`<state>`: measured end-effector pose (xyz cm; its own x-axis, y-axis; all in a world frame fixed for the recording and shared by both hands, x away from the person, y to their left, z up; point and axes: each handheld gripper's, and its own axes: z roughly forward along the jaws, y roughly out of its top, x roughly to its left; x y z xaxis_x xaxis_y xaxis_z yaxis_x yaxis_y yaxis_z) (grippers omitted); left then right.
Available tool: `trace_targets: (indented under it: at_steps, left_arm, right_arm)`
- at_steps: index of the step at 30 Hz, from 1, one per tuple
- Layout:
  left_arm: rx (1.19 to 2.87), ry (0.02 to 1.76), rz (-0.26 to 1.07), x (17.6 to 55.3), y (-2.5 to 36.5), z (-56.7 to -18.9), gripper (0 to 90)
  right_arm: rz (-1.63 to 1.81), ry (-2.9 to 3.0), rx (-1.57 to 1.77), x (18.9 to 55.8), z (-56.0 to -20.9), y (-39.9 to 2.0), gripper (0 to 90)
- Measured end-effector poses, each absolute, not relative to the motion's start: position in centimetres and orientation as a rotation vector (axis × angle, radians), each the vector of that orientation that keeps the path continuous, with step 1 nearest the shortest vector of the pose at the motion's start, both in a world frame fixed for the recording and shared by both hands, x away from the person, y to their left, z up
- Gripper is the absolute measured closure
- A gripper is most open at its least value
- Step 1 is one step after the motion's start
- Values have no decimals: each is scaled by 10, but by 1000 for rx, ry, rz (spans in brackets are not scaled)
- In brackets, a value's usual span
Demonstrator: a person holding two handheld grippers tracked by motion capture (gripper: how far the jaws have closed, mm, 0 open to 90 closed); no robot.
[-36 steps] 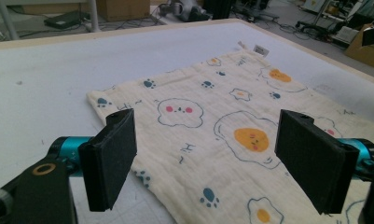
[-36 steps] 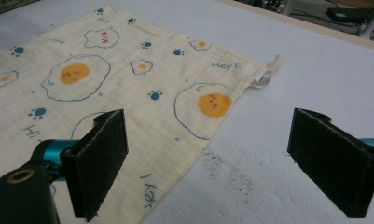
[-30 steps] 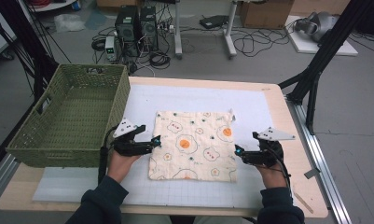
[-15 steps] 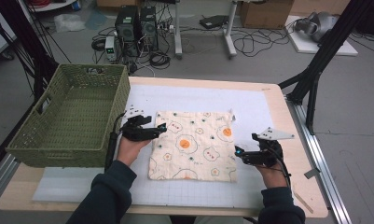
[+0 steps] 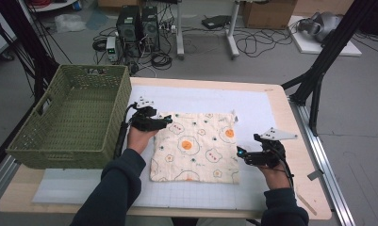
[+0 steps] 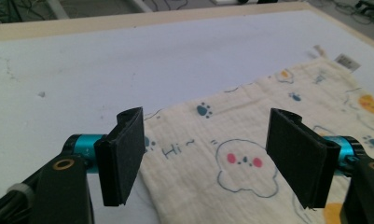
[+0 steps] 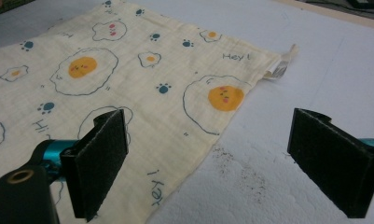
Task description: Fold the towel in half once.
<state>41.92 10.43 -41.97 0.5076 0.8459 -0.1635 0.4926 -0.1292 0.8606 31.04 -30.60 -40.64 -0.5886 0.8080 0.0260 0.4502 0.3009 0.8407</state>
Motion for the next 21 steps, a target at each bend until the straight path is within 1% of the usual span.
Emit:
trace_targets:
  at_steps: [4,10,14,21]
  left_arm:
    - [1816,1159,485,428,102,-427,288]
    - [1864,1223,506,439,104,-441,322]
    - [1913,1222,488,442,103,-446,382]
    - [1960,1185,530,443,102,-450,507]
  right_arm:
    - [1200,2176,1119,312,-407,-305,114]
    - [1198,2171,1133,312,-407,-306,114]
    - [1197,2170,1134,315,-408,-306,114]
    - [1167,2190,1169,324,-410,-303,114]
